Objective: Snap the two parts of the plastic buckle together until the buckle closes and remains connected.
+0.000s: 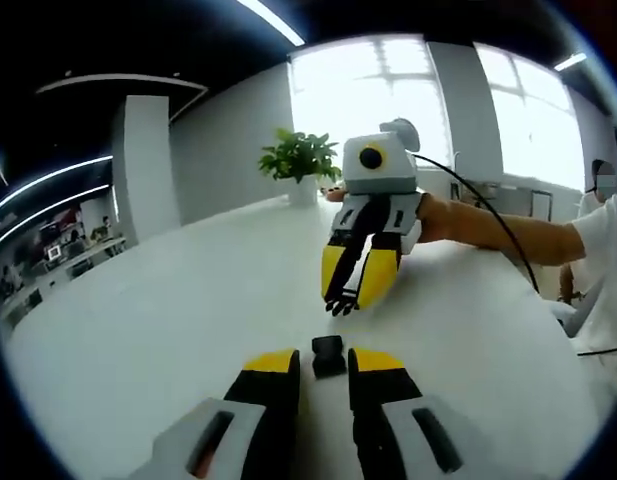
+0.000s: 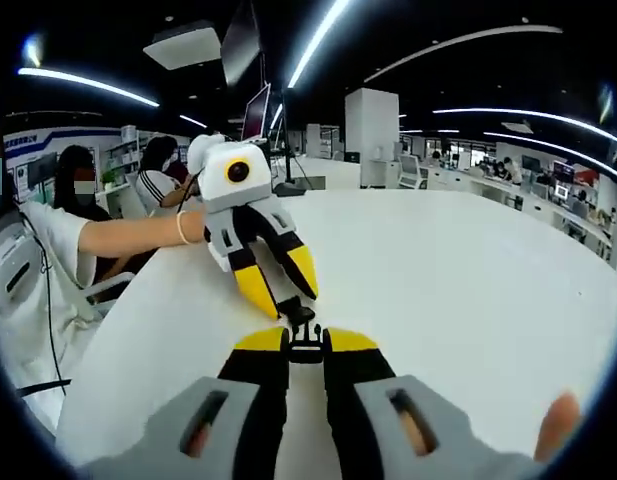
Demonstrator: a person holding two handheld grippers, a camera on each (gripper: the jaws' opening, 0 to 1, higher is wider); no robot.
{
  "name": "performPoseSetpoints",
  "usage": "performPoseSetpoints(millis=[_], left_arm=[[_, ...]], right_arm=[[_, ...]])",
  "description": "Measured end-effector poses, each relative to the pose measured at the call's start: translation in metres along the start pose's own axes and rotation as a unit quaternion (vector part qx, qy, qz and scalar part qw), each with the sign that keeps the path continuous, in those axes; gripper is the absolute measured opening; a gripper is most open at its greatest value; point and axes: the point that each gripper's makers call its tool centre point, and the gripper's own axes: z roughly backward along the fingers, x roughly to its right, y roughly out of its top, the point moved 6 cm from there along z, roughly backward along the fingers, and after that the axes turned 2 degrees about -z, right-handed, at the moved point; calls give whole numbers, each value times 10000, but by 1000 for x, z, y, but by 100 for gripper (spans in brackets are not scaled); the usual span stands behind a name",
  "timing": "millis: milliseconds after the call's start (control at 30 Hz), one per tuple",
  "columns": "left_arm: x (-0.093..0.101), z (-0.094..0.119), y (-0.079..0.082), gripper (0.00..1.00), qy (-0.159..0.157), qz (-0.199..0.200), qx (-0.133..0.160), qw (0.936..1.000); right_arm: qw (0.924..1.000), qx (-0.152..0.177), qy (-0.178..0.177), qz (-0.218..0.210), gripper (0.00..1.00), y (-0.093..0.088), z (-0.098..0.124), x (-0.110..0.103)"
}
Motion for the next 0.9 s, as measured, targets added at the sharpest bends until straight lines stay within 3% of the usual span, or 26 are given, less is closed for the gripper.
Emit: performPoseSetpoints(millis=[267, 633, 767, 900], left_arm=[[-3, 3, -3, 11, 67, 175, -27, 9998], [0, 4, -2, 11, 65, 129, -49, 9999], [-2, 5, -2, 11, 71, 104, -65, 9999], [-4, 10, 5, 11, 80, 286, 192, 9994]], right_arm=[[9999, -127, -33, 34, 14, -3, -3, -4], [9993, -332, 138, 121, 14, -8, -9, -19], [9993, -342, 133, 119, 14, -8, -9, -16], [9993, -322, 126, 122, 14, -7, -8, -17]])
